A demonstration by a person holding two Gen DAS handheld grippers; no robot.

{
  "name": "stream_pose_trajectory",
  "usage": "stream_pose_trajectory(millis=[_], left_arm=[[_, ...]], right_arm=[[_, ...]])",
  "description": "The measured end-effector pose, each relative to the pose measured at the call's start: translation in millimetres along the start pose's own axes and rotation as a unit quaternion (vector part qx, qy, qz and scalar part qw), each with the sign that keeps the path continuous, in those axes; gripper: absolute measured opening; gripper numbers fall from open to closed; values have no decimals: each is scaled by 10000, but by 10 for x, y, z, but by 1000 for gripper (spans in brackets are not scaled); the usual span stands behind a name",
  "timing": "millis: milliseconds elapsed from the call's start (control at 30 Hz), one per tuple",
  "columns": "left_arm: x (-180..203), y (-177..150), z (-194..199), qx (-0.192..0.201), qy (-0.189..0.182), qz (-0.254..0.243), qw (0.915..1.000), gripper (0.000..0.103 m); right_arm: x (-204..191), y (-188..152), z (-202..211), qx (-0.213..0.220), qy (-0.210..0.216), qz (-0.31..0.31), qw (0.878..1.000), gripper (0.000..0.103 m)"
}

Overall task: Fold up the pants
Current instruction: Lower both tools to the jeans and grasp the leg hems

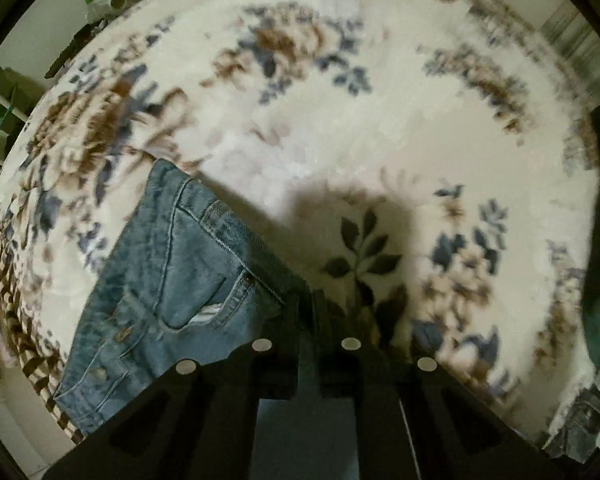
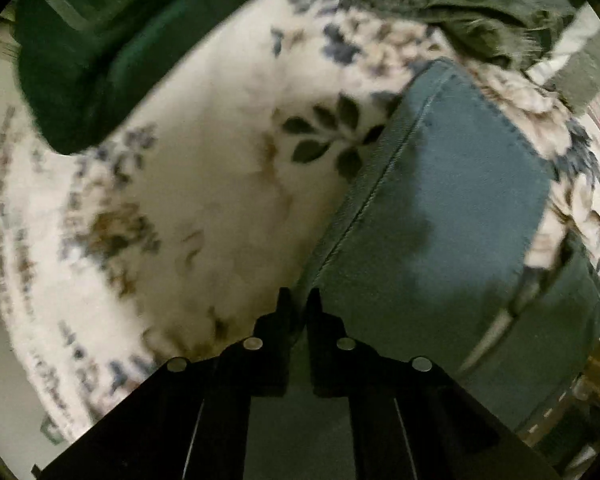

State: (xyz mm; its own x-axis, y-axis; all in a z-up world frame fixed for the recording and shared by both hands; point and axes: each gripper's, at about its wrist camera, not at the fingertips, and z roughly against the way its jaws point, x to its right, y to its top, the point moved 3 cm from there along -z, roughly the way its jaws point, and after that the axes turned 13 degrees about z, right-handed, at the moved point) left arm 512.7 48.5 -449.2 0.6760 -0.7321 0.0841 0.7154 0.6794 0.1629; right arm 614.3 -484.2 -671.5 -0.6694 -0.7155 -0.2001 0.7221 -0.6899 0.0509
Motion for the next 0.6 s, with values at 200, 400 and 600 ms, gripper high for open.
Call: stream_pose_trajectory(millis=[200,400,600], left_arm=[[-357,76,415,332,-730,190,9966,3],[-954,-129,693,659,-1076,188,9918,3],[-1839,-939,321,434,-456,84,9980,3]], right_arm=[[241,-161,612,582,814,33,9950,6],[467,-899,1265,1077,1274,383,9852,6],[1168,-1993,1348,691,954,658,9909,6]])
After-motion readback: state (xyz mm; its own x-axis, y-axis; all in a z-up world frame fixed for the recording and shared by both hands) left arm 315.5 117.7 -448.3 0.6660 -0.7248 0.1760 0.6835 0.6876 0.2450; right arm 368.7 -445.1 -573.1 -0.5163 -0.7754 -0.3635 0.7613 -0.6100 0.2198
